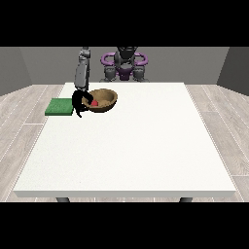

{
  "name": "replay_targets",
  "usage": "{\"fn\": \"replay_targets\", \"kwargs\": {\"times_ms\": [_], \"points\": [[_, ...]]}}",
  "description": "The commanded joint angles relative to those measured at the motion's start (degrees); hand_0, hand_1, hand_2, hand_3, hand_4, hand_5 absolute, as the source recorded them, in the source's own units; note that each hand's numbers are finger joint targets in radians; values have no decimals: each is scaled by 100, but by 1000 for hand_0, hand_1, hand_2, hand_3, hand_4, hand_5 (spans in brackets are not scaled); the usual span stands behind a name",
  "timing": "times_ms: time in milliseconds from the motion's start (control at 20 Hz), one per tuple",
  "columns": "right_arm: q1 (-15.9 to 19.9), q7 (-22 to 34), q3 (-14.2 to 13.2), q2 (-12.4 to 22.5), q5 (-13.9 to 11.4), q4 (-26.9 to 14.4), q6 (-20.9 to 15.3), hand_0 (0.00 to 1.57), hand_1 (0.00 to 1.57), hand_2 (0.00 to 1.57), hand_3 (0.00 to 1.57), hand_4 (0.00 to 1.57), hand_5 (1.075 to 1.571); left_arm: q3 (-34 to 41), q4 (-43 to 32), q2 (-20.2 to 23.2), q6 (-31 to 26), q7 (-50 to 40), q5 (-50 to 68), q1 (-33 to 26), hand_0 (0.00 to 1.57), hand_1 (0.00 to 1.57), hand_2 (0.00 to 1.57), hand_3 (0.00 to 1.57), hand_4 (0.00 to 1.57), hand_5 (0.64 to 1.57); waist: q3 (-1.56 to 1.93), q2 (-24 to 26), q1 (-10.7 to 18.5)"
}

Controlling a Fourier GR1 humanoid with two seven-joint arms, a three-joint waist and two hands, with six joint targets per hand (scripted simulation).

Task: Pick the cup and pour the ball into the bowl, then pick the bowl and place it on the pad

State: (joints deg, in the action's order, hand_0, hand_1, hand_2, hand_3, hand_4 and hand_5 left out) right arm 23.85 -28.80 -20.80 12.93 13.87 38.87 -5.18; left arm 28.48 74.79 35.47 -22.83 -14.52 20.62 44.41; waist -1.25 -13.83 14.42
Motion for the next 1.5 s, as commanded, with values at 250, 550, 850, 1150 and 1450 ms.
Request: {"fn": "replay_targets", "kwargs": {"times_ms": [250,550,850,1150,1450], "points": [[-114,2086,358,1407,-451,4,-370,1571,1571,1571,1042,1026,1556,205,-518,175,-21,113,-73,-254,0,0,0,0,1197,1534,90,305,-516],[211,3071,536,2316,-643,289,-20,1571,1571,1571,724,1050,1563,289,-796,149,-222,654,-192,-744,0,0,0,0,1203,1540,113,500,-740],[437,3530,228,3054,-409,67,711,1571,1571,1571,566,1085,1564,404,-956,340,-304,759,-153,-1094,0,0,0,0,1205,1545,126,616,-862],[407,3173,353,2702,-568,-19,729,1571,1571,1571,381,1123,1568,436,-1209,515,-165,1058,-197,-1140,0,0,0,0,1207,1551,127,392,-1112],[622,2954,-11,2570,-286,-49,549,1571,1571,1571,453,1069,1566,759,-1762,994,-776,1824,-66,-1317,0,0,0,0,1212,1553,128,-166,-948]]}}
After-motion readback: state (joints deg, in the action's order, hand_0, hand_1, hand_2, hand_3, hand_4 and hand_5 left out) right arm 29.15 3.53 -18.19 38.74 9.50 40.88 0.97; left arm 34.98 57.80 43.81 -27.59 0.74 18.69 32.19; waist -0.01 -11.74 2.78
